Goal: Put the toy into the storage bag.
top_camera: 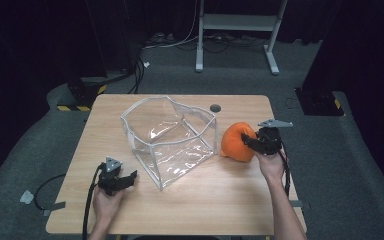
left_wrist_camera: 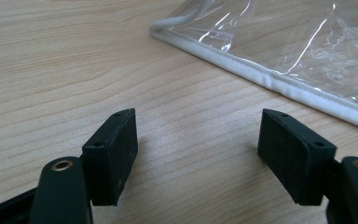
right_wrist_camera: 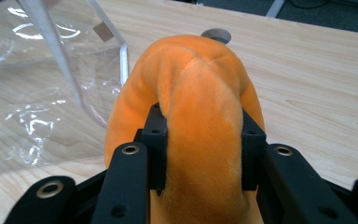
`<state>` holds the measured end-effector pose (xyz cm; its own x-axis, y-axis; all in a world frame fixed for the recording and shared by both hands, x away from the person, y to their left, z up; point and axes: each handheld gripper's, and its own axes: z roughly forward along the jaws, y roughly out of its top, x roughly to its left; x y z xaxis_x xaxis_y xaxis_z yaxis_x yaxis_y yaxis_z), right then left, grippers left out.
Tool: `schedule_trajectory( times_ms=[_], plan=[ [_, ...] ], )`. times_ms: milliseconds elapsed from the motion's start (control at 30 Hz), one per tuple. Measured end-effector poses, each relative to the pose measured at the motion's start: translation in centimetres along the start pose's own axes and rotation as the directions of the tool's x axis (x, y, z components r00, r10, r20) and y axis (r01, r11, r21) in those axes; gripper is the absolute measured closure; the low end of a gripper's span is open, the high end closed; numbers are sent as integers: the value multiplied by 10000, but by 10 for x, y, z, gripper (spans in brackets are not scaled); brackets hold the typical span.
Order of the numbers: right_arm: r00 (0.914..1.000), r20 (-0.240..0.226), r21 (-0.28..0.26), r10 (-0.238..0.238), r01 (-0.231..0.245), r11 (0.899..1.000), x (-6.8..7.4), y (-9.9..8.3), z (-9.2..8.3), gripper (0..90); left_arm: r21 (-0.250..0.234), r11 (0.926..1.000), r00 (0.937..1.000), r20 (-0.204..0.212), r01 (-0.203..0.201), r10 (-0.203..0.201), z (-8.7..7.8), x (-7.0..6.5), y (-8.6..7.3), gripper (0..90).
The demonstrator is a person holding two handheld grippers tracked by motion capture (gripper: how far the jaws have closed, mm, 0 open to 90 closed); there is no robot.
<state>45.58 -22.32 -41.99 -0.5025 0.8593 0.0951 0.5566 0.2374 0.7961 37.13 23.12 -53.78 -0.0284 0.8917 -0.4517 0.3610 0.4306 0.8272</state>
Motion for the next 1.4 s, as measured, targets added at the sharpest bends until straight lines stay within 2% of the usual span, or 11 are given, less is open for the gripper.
schedule_trajectory(
  times_ms=[133, 400, 1200, 1400],
  plan=[
    [10000, -43, -75, 40, -40, 10000, 1, 1, -11, 654, -1, 10000, 10000, 4, -4, 4, 0, 0, 0, 285],
    [9998, 44, -168, -214, 215, 9996, 8, 4, -29, 653, -1, 10000, 10000, 10, -9, 9, 0, 0, 0, 284],
    [9989, -223, -481, -402, 391, 9981, 23, 23, -58, 644, 38, 10000, 10000, 49, -76, 76, 0, 0, 0, 279],
    [9989, -379, -560, -284, 262, 9981, 24, 28, -65, 644, 35, 10000, 10000, 54, -81, 81, 0, 0, 0, 278]
  ],
)
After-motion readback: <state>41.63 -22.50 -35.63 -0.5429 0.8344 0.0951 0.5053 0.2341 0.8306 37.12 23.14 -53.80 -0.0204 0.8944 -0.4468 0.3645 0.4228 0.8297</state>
